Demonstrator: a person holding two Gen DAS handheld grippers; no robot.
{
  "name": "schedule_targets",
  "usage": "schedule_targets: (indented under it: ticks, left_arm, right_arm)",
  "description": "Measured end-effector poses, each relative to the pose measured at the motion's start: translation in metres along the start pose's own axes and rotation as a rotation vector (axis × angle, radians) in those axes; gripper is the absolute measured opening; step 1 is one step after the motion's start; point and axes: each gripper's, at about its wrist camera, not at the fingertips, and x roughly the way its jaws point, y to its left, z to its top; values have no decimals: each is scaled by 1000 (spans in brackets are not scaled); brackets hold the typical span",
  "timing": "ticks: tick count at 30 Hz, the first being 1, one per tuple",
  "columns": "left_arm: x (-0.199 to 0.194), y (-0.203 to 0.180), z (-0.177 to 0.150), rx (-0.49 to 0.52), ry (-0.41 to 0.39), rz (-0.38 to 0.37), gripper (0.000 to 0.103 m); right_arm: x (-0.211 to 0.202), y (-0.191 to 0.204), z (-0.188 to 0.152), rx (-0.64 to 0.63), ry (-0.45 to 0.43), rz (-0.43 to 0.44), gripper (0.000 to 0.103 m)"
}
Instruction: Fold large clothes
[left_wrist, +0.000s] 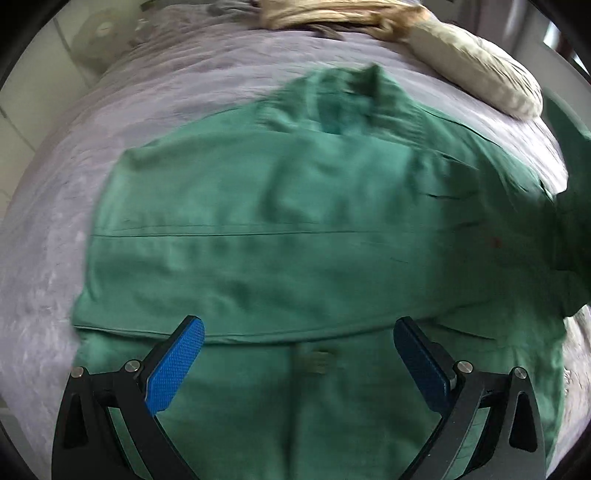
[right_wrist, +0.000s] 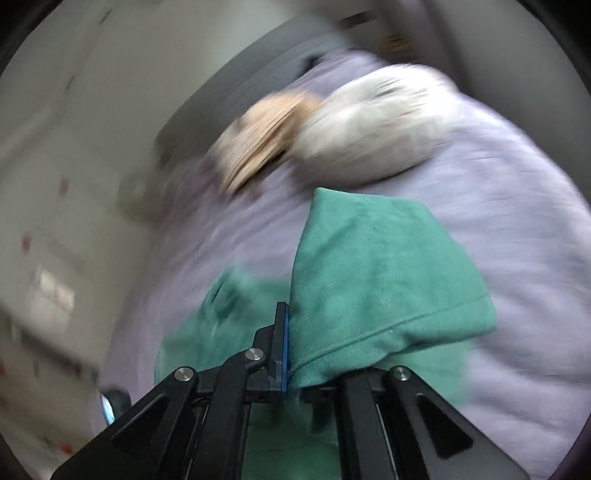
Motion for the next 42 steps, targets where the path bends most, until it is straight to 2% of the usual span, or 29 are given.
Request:
schedule_targets:
  ticks: [4, 5, 7, 9, 11, 12, 13, 14, 15, 16, 17, 18, 20, 21, 23, 24, 26, 28, 29, 30, 32, 34, 38, 42]
  left_arm:
    - [6, 34, -4, -32, 2, 12, 103]
    - [9, 39, -5, -37, 7, 22, 103]
    - [16, 50, -7, -48, 22, 28, 103]
    - [17, 62, -8, -65, 20, 10, 103]
    - [14, 74, -11, -77, 11, 0, 103]
    - [13, 81, -12, -83, 7, -5, 103]
    - [12, 85, -12, -92, 3, -9, 103]
    - [10, 91, -13, -100, 0, -13, 103]
    - [8, 96, -14, -108, -3, -14, 103]
    - [6, 101, -15, -116, -7, -12, 103]
    - [5, 103, -15, -121, -10, -8, 103]
    - [4, 107, -15, -129, -14, -2, 103]
    - [0, 121, -19, -151, -24, 12, 103]
    - [4, 121, -11, -160, -25, 20, 103]
    - [3, 135, -14, -187, -24, 52, 103]
    - [4, 140, -14, -201, -19, 71, 103]
    - [6, 153, -14, -225, -10, 89, 103]
    - [7, 162, -14, -240, -1, 91, 103]
    - [7, 164, -13, -240, -1, 82, 103]
    - [6, 163, -12, -237, -2, 72, 103]
    - [5, 158, -8, -222, -8, 31, 103]
    - [8, 145, 1, -202, -4, -40, 103]
    - [20, 104, 29, -115, -10, -180, 103]
    - [50, 76, 66, -85, 21, -227, 103]
  right_arm:
    - [94, 59, -54, -81, 200, 43, 4]
    - [113, 66, -64, -95, 238, 24, 4]
    - [145, 71, -80, -104, 316, -68, 8]
    - [147, 63, -84, -33, 328, -84, 9]
    - [130, 48, -85, 78, 285, -44, 24]
    - [119, 41, -84, 126, 248, -40, 41]
    - [106, 32, -83, 180, 187, -31, 49]
    - [99, 28, -79, 212, 148, -32, 49]
    - [96, 25, -74, 229, 131, -43, 43]
    - [96, 26, -68, 236, 115, -36, 18]
    - [99, 31, -63, 221, 117, -29, 7]
    - [103, 42, -55, 179, 115, -32, 8]
    - [113, 84, -49, 8, 114, -37, 7]
    - [120, 105, -50, -74, 124, -37, 7]
    - [141, 143, -63, -223, 189, -36, 7]
    - [154, 160, -74, -304, 226, -67, 7]
    - [173, 178, -96, -434, 273, -175, 14]
    - [184, 182, -116, -493, 337, -206, 34]
    - [182, 180, -120, -483, 355, -191, 50]
    - [175, 175, -123, -451, 360, -161, 58]
    - [152, 154, -121, -332, 357, -82, 58]
    - [121, 114, -117, -145, 343, -21, 61]
    - [63, 20, -122, 233, 276, -7, 64]
    - [21, -63, -134, 557, 146, -8, 64]
